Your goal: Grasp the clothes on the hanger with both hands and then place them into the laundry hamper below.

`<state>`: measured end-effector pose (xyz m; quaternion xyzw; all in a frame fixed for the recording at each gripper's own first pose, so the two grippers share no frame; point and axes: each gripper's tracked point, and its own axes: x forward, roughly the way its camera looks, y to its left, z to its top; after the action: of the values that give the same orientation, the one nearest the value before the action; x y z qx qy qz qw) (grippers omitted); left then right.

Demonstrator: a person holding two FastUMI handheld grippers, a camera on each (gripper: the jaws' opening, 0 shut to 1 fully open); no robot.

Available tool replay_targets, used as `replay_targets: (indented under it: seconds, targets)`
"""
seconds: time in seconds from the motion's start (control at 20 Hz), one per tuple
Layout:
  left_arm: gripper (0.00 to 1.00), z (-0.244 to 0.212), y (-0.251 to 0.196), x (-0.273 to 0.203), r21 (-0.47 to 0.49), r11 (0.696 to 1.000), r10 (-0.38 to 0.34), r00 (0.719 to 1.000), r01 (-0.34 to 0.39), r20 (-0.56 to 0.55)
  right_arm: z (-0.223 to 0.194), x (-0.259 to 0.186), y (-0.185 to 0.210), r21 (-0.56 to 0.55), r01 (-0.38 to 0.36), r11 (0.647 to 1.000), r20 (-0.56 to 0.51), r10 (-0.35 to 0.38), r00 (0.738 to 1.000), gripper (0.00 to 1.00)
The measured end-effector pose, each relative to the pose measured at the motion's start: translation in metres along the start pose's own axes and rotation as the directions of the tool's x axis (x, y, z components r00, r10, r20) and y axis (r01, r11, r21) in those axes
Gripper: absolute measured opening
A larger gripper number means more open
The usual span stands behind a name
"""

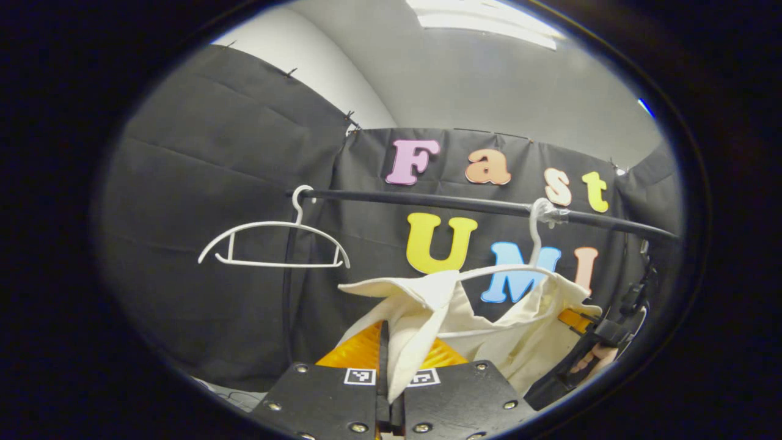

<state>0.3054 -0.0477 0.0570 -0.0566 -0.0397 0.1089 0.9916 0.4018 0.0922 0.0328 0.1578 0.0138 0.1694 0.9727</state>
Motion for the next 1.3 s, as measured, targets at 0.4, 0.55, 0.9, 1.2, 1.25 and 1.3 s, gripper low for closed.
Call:
replay_targets:
  seconds: [0.4,0.55,0.9,1.2,1.25,1.3]
  targets:
    - [0.03,0.020,0.030,0.009,-0.024,1.000,-0.012,1.000,0.012,0.015,0.019,0.019,-0.018,0.070,-0.023,0.997,0.007,0.022,1.000,0.07]
    - [0.03,0.006,0.040,0.008,-0.077,0.997,-0.034,0.999,0.032,-0.028,0.028,0.031,-0.027,0.179,0.005,0.984,0.037,-0.012,0.999,0.07]
    - [0.02,0.000,0.051,-0.010,0.037,0.997,-0.064,0.998,0.065,-0.028,0.050,0.065,-0.067,0.244,0.111,0.963,0.132,-0.146,0.980,0.07]
    - [0.03,-0.013,0.060,-0.009,-0.023,0.996,-0.086,0.995,0.085,-0.055,0.029,0.096,-0.098,0.238,0.171,0.956,0.117,-0.203,0.972,0.08]
    - [0.03,-0.020,0.058,-0.004,-0.014,0.996,-0.088,0.994,0.087,-0.065,0.022,0.100,-0.102,0.242,0.182,0.953,0.098,-0.210,0.973,0.07]
    - [0.02,-0.026,0.055,-0.003,-0.012,0.995,-0.095,0.993,0.094,-0.070,0.014,0.103,-0.106,0.244,0.190,0.951,0.081,-0.216,0.973,0.07]
